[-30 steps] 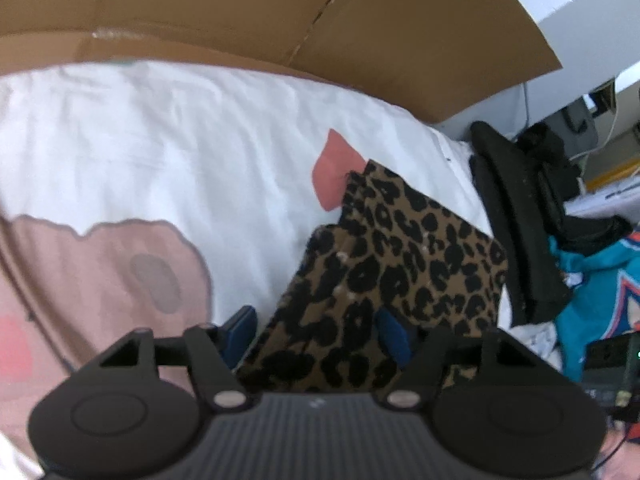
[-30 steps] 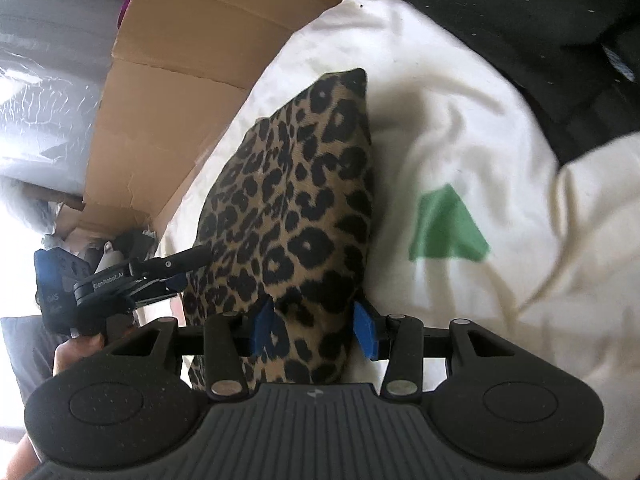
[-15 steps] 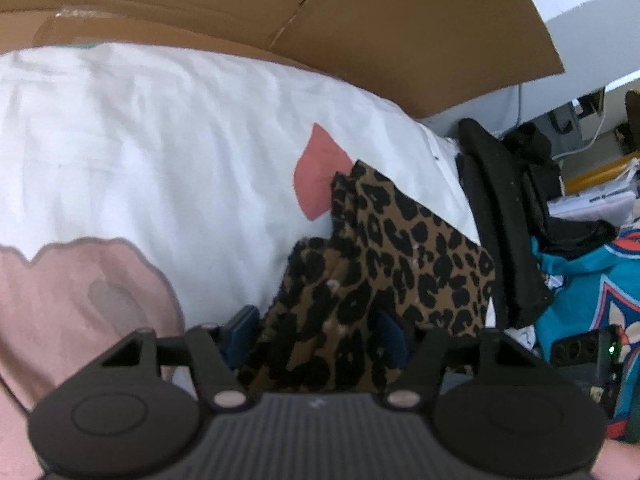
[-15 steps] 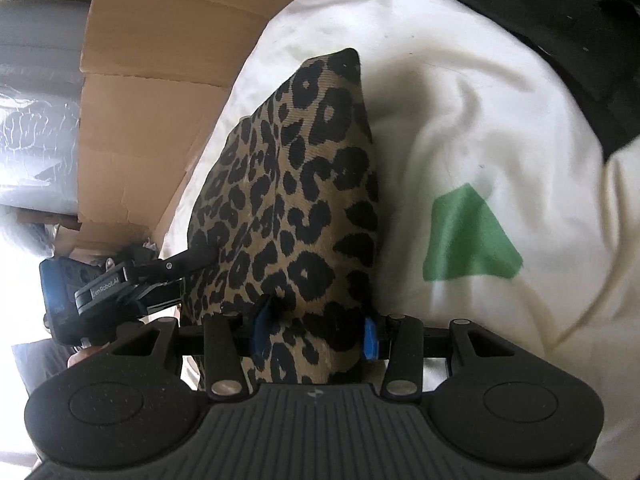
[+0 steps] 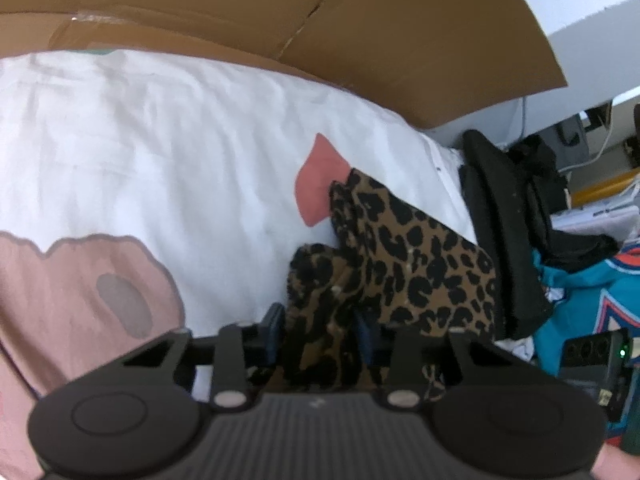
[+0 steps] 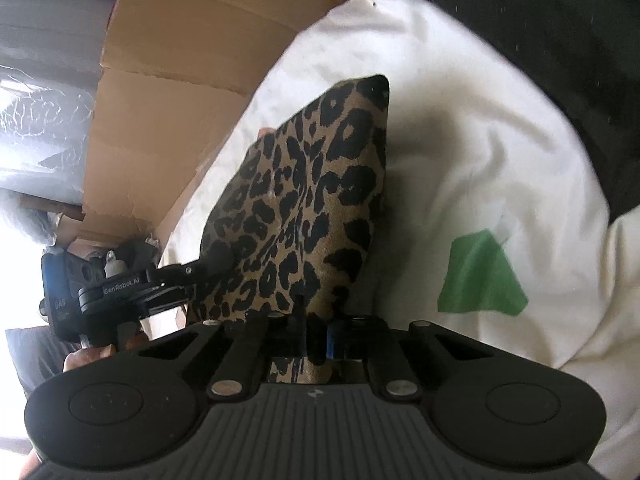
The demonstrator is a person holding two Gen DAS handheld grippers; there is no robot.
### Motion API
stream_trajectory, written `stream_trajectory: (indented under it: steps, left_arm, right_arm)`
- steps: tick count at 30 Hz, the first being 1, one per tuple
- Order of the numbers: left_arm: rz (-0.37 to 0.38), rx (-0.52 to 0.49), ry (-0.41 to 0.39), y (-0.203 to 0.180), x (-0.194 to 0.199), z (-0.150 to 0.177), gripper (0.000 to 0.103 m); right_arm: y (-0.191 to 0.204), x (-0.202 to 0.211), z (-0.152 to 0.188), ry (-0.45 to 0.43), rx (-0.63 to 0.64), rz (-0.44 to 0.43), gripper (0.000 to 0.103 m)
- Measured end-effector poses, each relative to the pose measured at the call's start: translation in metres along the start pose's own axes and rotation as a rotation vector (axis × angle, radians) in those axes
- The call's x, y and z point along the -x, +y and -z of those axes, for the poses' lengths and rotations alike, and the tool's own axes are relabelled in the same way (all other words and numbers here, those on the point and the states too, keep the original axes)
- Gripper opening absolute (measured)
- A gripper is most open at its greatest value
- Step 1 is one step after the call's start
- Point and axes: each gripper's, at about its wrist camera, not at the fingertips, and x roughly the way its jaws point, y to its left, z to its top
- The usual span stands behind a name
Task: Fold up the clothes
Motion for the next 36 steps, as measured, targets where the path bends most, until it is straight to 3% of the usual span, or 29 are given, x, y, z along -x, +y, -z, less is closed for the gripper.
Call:
stream_trajectory:
  steps: [4, 6, 9, 11, 12, 18, 20, 24, 25, 28, 31, 32, 34, 36]
  left_arm:
    - [-0.002, 0.007, 0.005, -0.001, -0.001, -0.001, 0.036]
    - [-0.014, -0.003, 0.011, -0.002, -0.003, -0.002, 0.045]
    - [-0.041, -0.030, 0.030, -0.002, -0.007, -0.004, 0.065]
    - [-0.036, -0.053, 0.054, -0.002, -0.012, -0.004, 0.068]
    - [-0.030, -0.054, 0.060, -0.001, -0.014, -0.004, 0.069]
    - [-0.002, -0.096, 0.096, -0.009, -0.026, -0.010, 0.077]
    - [0.006, -0.121, 0.106, -0.015, -0.031, -0.011, 0.076]
    - [-0.018, -0.146, 0.101, -0.023, -0.035, -0.015, 0.048]
    - [-0.019, -0.145, 0.096, -0.023, -0.034, -0.016, 0.046]
    - [0.010, -0.142, 0.071, -0.021, -0.025, -0.014, 0.035]
    - [-0.002, -0.152, 0.092, -0.021, -0.027, -0.014, 0.041]
    - [-0.009, -0.156, 0.101, -0.021, -0.028, -0.014, 0.047]
    - [-0.007, -0.152, 0.118, -0.018, -0.031, -0.014, 0.054]
    - [0.007, -0.143, 0.132, -0.015, -0.034, -0.013, 0.057]
  right_arm:
    - [0.003, 0.009, -0.006, -0.014, 0.053, 0.011, 0.007]
    - [0.001, 0.009, -0.007, -0.007, 0.049, 0.018, 0.007]
    - [0.000, 0.007, -0.008, 0.004, 0.042, 0.030, 0.014]
    - [-0.001, 0.005, -0.005, 0.015, 0.032, 0.036, 0.029]
    - [-0.002, 0.003, -0.003, 0.023, 0.026, 0.033, 0.042]
    - [-0.011, 0.000, -0.003, 0.006, -0.024, 0.033, 0.043]
    - [-0.017, -0.001, -0.004, -0.007, -0.063, 0.019, 0.043]
    - [-0.016, -0.005, -0.002, -0.006, -0.064, 0.018, 0.021]
    - [-0.015, -0.005, -0.002, -0.008, -0.061, 0.021, 0.016]
    - [-0.011, -0.002, -0.002, -0.017, -0.056, 0.018, 0.013]
    - [-0.011, 0.000, 0.000, -0.007, -0.064, 0.017, 0.018]
    - [-0.012, -0.001, 0.000, -0.004, -0.070, 0.021, 0.020]
    - [-0.014, -0.002, 0.000, -0.002, -0.074, 0.034, 0.030]
    - [-0.014, -0.004, -0.002, -0.001, -0.072, 0.037, 0.033]
